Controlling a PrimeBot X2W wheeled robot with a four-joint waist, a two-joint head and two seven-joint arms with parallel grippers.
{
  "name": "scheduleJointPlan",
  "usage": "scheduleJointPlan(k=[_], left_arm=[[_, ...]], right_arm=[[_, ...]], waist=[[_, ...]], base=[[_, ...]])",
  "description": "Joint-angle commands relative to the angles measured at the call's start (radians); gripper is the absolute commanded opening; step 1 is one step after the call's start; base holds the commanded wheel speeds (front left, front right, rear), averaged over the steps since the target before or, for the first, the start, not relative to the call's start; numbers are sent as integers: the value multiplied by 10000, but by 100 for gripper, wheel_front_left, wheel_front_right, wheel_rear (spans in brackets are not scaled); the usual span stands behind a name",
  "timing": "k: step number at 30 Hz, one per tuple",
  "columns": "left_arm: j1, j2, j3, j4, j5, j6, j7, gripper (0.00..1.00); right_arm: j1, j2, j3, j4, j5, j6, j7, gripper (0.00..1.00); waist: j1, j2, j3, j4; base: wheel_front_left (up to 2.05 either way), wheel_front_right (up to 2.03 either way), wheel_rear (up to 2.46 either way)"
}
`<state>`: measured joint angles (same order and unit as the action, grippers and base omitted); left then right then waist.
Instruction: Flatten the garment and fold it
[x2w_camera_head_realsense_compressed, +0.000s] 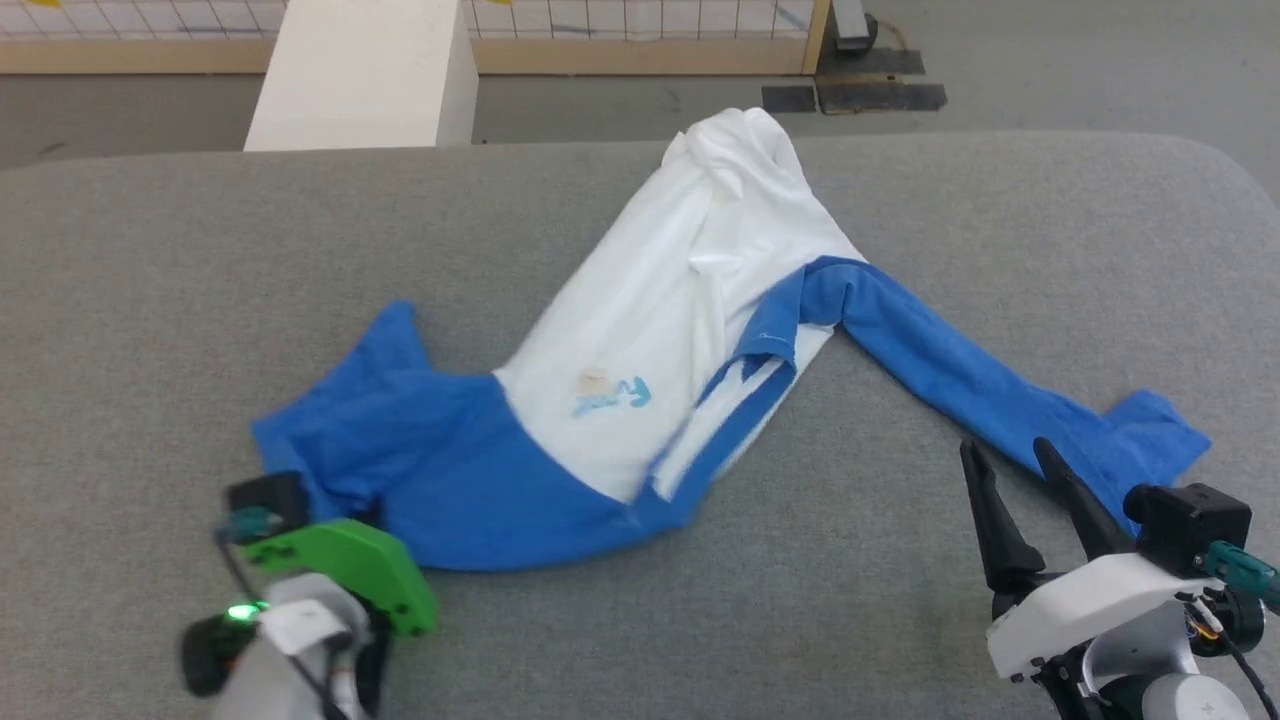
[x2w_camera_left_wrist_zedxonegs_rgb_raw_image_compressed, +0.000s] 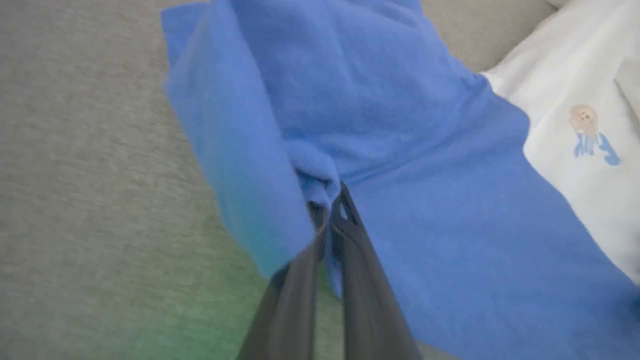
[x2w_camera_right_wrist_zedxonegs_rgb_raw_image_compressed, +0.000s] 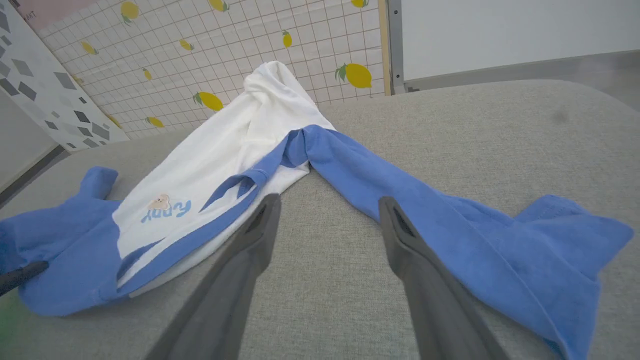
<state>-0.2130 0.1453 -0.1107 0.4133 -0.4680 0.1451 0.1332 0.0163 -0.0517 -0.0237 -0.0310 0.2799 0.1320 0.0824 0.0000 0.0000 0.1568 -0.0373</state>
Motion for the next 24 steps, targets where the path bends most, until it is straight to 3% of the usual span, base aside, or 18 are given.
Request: scheduleJointPlan(k=[1,8,9,10,17,20,24], left_arm=[[-245,403,262,79,61,159,-248,0],[-1055,1239,966,319,266,415,-1445,0],[-1216,1248,1072,428,182,366,-1657,44],[-1340,1235,1143,567,49,225,-1788,100],[-1754,822,1015,1273,-105,-333,-3078,100],[-1559,378,887,887,25,-561,-3778,100],[-1103,-111,856,-32,413,-607,-3936,100]], right_arm=[[-17,13,-48,-35,-132,-13,65,100],[-486,14,-737,-6,-1099,-13,529,100],[-616,14,-813,-2,-1226,-13,633,100],[-731,14,-846,-11,-1368,-13,715,100],[-1988,14,-769,315,-2075,-13,1289,100],[-2869,0,-1236,1141,-2297,-13,1813,100],[-3490,-59,-1825,2218,-2408,-13,2689,100]], waist=[[0,0,146,-64],[0,0,519,21],[0,0,581,54],[0,0,640,86],[0,0,920,427],[0,0,1048,706],[0,0,1083,997]], base=[[0,0,0],[0,0,0],[0,0,0],[0,0,0],[0,0,0],[0,0,0],[0,0,0]])
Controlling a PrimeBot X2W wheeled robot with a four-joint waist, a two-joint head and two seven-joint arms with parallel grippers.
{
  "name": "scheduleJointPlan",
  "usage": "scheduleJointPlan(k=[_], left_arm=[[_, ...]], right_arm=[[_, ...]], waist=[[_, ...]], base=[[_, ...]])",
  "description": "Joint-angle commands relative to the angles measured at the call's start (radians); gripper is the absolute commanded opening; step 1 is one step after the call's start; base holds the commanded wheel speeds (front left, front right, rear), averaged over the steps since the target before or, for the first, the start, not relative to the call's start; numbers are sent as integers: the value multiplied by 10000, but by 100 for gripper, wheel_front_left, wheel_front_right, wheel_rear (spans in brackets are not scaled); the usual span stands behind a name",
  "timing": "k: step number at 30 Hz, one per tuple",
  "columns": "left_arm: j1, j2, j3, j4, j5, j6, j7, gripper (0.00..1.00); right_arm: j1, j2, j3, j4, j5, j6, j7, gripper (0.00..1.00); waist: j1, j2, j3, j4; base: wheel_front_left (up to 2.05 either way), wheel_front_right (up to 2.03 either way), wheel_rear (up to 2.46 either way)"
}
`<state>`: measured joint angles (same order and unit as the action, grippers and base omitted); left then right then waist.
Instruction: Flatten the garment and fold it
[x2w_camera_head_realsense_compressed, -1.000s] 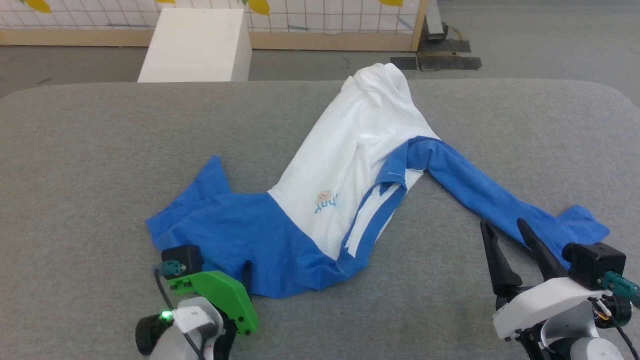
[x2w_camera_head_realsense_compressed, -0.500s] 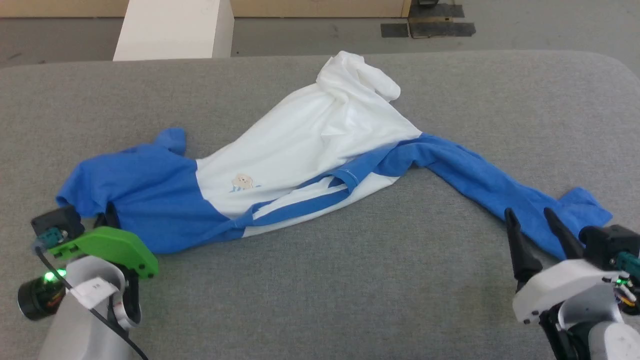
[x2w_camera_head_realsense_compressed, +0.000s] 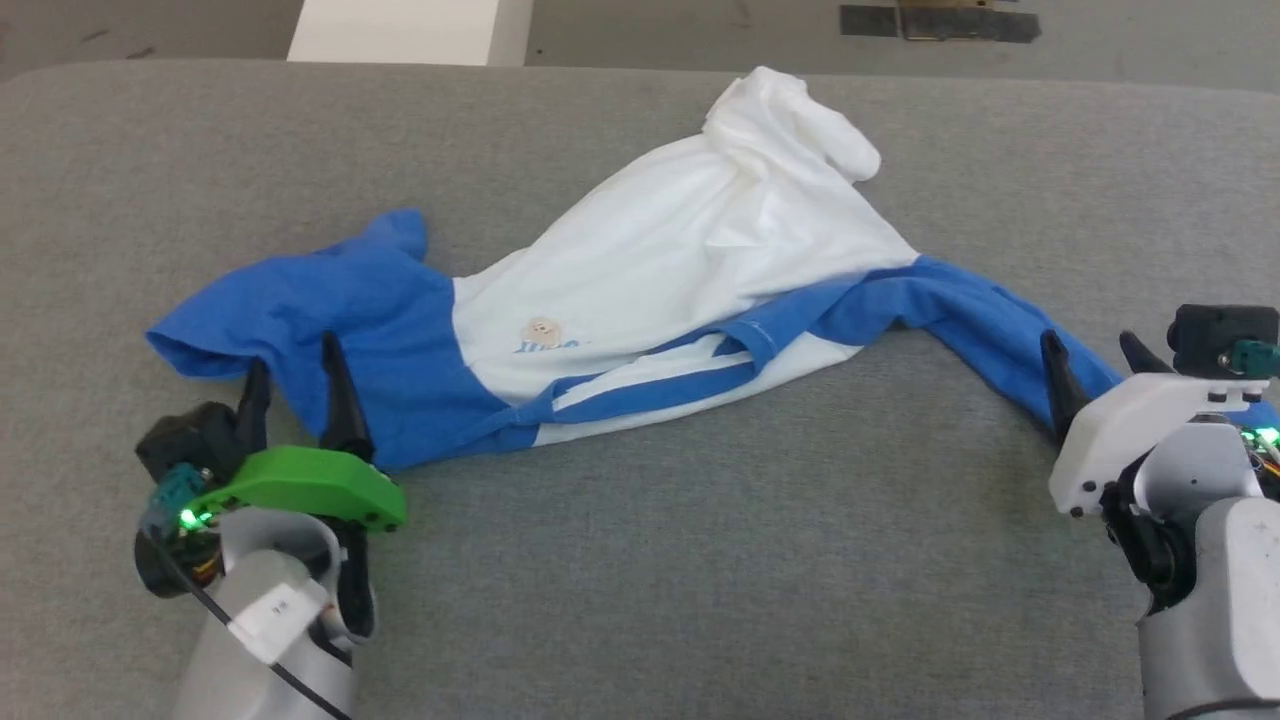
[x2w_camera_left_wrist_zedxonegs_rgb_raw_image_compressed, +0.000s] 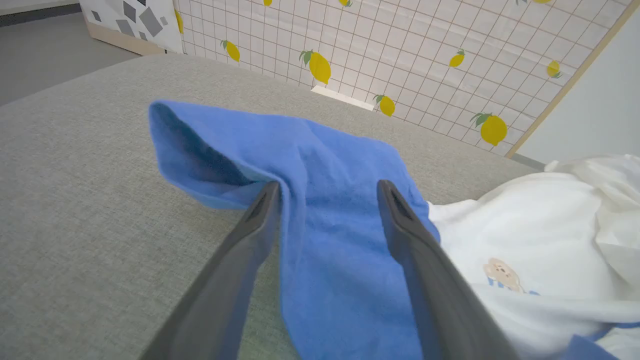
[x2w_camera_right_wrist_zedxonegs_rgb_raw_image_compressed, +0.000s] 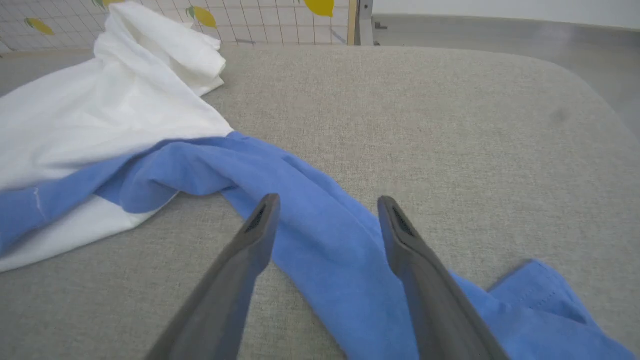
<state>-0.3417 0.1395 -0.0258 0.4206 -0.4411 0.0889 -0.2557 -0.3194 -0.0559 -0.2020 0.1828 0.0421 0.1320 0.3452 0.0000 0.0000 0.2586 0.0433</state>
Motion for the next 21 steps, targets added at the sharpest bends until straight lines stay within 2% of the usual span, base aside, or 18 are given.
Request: scheduleJointPlan(k=[1,4,8,15,21], left_arm=[[288,-137,42,-365,255,-70,-51,100],[740,-419,94,-1024,580,-184,-56,100],[1204,-665,98,-1407,786,-245,-58,100],[1549,-830,-21,-1599,914,-431,-59,100],[1526,-856,-48,-1892,1189,-681,-60,100]], right_arm=[[-237,-51,-149,281,-25,-13,241,100],[-434,-72,-470,861,-41,-13,1117,100],[-402,-48,-987,842,-154,-13,1577,100],[351,-5,-1346,331,-82,-13,1927,100],[579,-30,-1438,403,318,-13,2179,100]], waist=[[0,0,76,258],[0,0,37,397],[0,0,-106,482],[0,0,-402,457],[0,0,-334,314]], base=[[0,0,0],[0,0,0],[0,0,0],[0,0,0],[0,0,0]])
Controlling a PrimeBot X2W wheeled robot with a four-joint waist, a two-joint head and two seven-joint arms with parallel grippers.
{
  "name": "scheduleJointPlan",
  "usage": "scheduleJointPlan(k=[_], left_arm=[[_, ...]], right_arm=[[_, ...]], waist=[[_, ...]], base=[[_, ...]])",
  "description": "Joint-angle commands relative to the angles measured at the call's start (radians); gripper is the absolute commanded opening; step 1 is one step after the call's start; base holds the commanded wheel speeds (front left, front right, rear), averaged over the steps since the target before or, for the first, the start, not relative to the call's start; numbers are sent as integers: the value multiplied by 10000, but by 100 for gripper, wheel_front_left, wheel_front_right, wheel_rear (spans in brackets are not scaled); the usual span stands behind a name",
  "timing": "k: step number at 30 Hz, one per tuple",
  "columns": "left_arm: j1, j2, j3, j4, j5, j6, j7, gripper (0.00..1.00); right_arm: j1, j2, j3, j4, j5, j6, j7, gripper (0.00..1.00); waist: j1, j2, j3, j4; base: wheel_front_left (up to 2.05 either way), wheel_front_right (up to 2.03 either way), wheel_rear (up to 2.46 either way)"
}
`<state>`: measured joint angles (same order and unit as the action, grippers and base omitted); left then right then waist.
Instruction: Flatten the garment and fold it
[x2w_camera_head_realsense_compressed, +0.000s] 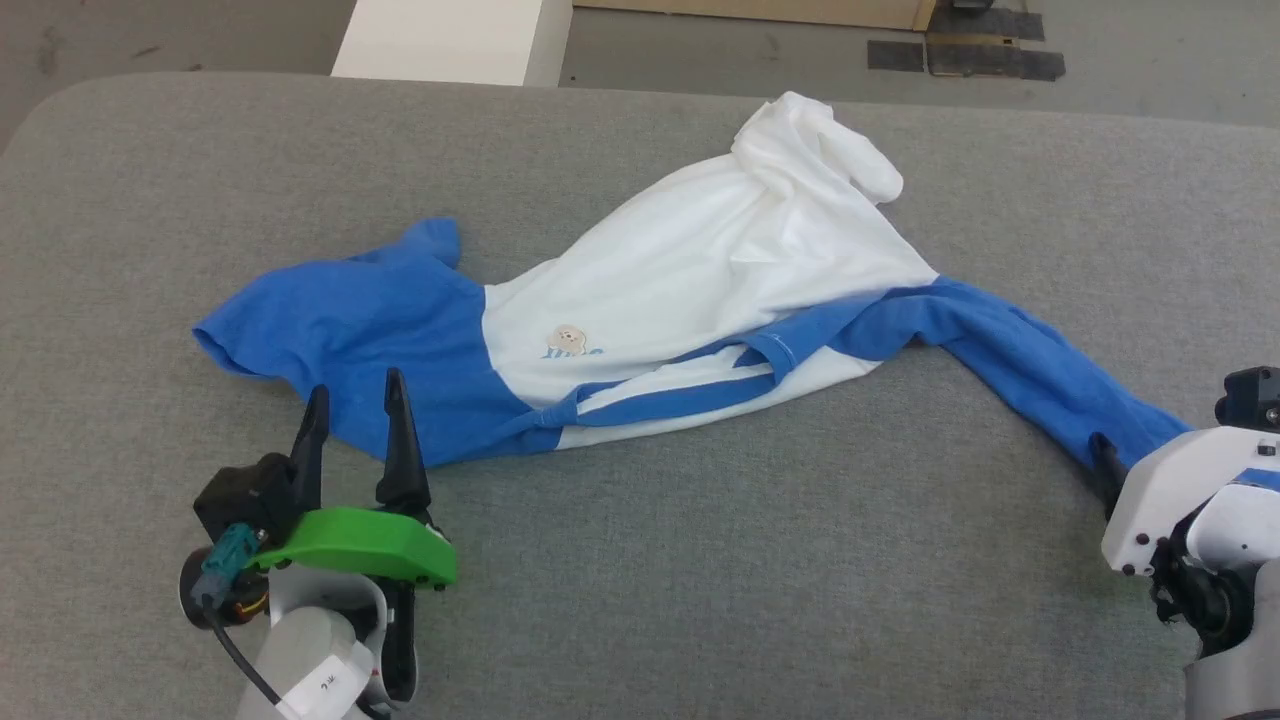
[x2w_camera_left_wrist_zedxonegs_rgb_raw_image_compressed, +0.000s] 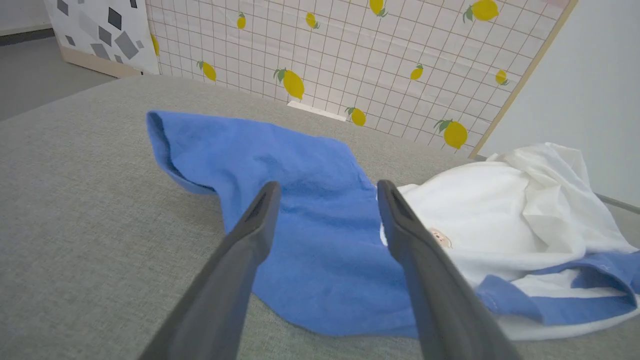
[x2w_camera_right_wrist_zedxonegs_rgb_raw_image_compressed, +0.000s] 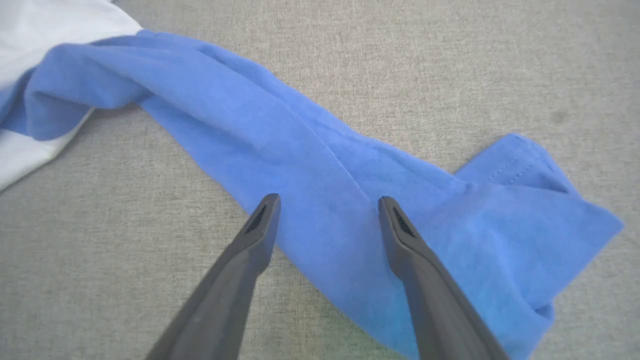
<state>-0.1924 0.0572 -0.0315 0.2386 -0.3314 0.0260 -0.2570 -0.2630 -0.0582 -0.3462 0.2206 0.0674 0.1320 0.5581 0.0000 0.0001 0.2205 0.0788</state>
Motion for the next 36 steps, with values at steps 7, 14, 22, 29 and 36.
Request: scheduleJointPlan(k=[7,14,22,29,36], left_arm=[[-25,-48,78,-624,401,-446,-47,100],[188,-62,241,-624,492,-538,-47,100],[628,-67,484,-403,409,-490,-47,100],[773,-69,607,-263,322,-484,-47,100],[793,-69,540,-58,313,-435,-47,100]], right_arm=[[-325,-160,332,266,518,-13,63,0],[34,-385,1209,-149,1421,-13,-68,0],[2372,-2165,3416,-2117,3290,-13,1533,0],[3930,-3544,2889,-2683,2243,-13,2285,0],[3877,-2587,2104,-2201,1559,-13,1207,100]], waist=[[0,-1,251,-204],[0,-1,-96,-443],[0,-1,-722,-851],[0,-1,-930,-1149],[0,-1,-1036,-1140]], base=[[0,0,0],[0,0,0],[0,0,0],[0,0,0],[0,0,0]])
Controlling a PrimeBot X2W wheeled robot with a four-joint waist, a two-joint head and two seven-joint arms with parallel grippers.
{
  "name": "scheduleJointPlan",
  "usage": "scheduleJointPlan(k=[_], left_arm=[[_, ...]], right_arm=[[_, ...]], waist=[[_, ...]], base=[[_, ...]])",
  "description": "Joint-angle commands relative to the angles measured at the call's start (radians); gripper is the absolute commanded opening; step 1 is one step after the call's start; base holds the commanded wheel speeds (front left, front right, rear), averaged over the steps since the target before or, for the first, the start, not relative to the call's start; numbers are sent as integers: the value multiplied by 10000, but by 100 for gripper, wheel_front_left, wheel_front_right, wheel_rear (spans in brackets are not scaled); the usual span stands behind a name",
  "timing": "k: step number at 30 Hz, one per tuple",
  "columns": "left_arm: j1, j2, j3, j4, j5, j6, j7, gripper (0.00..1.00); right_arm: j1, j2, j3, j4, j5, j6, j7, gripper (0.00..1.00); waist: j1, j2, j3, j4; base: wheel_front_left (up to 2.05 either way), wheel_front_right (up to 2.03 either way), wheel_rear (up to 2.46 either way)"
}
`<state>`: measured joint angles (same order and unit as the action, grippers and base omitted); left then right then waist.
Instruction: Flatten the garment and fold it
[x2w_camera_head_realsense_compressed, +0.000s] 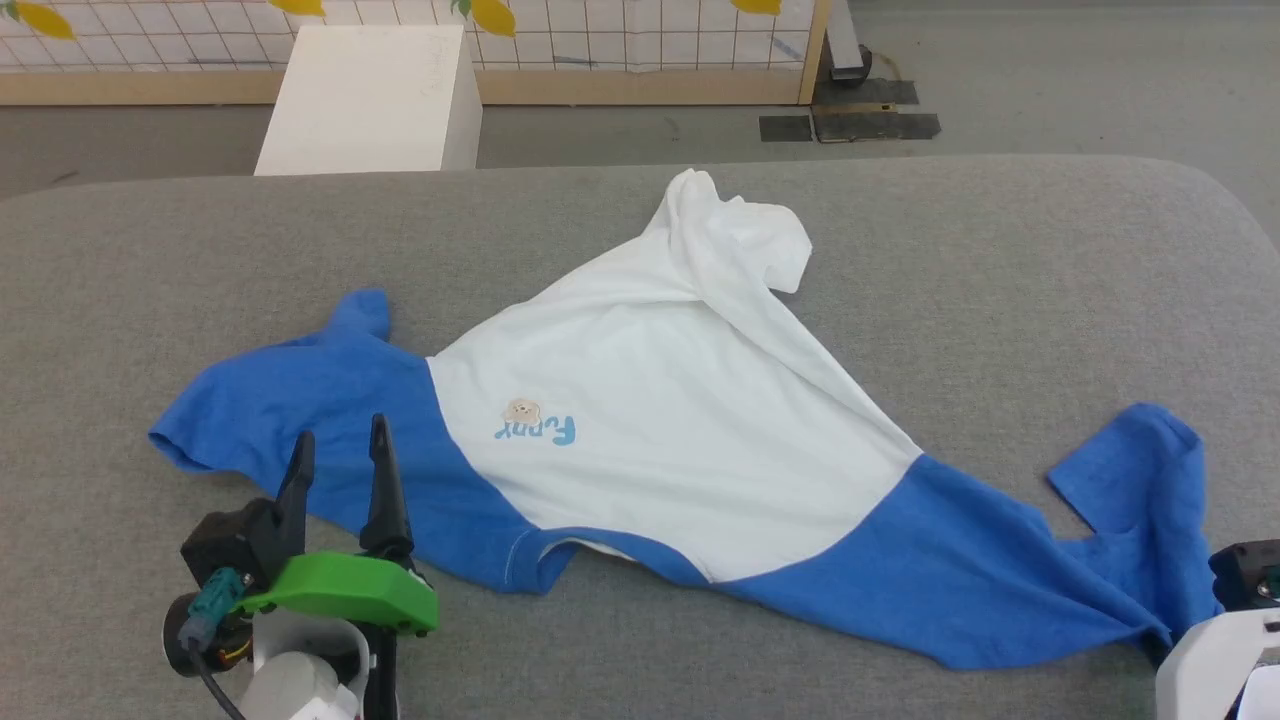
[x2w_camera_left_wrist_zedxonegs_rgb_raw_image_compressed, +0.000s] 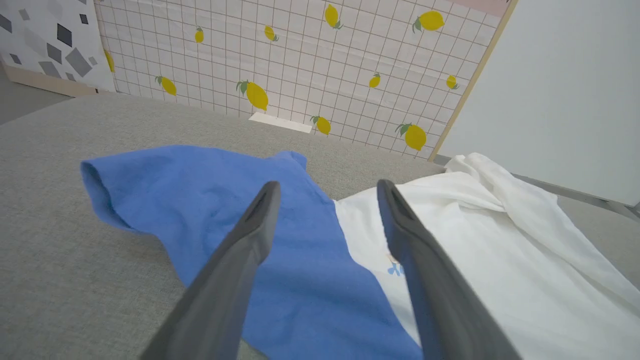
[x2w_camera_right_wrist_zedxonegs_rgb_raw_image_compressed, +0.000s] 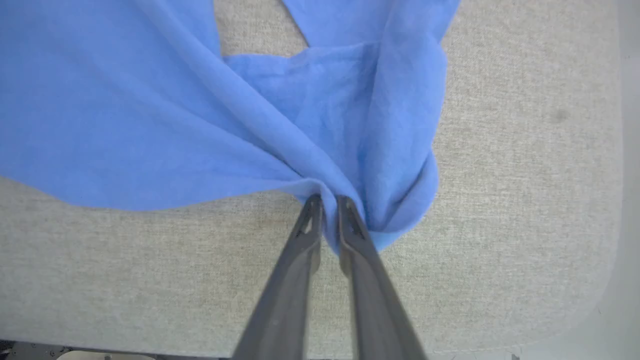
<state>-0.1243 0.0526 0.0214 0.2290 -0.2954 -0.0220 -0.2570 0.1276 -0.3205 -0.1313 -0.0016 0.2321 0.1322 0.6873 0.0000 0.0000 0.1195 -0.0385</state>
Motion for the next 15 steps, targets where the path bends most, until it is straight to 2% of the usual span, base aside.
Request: scheduleJointPlan(k=[1,6,9,12,15], left_arm=[[135,-23,-4,92,-31,62,-47,100],[347,-23,-43,347,-45,226,96,100],[553,-23,-101,349,-198,301,437,100],[689,-23,-181,384,-473,381,898,100],[743,-23,-335,500,-870,518,1463,100]], right_arm=[[-30,195,-199,62,-206,-15,-335,100],[45,1217,-1306,-185,-544,-15,-1989,100],[138,2080,-2021,-656,-808,-15,-3231,100],[272,2505,-2411,-1032,-822,-15,-4234,100],[459,2665,-2312,-1218,-764,-15,-4991,100]], waist=[[0,0,-61,75],[0,0,-237,231],[0,0,-346,300],[0,0,-420,313],[0,0,-482,234]], base=[[0,0,0],[0,0,0],[0,0,0],[0,0,0],[0,0,0]])
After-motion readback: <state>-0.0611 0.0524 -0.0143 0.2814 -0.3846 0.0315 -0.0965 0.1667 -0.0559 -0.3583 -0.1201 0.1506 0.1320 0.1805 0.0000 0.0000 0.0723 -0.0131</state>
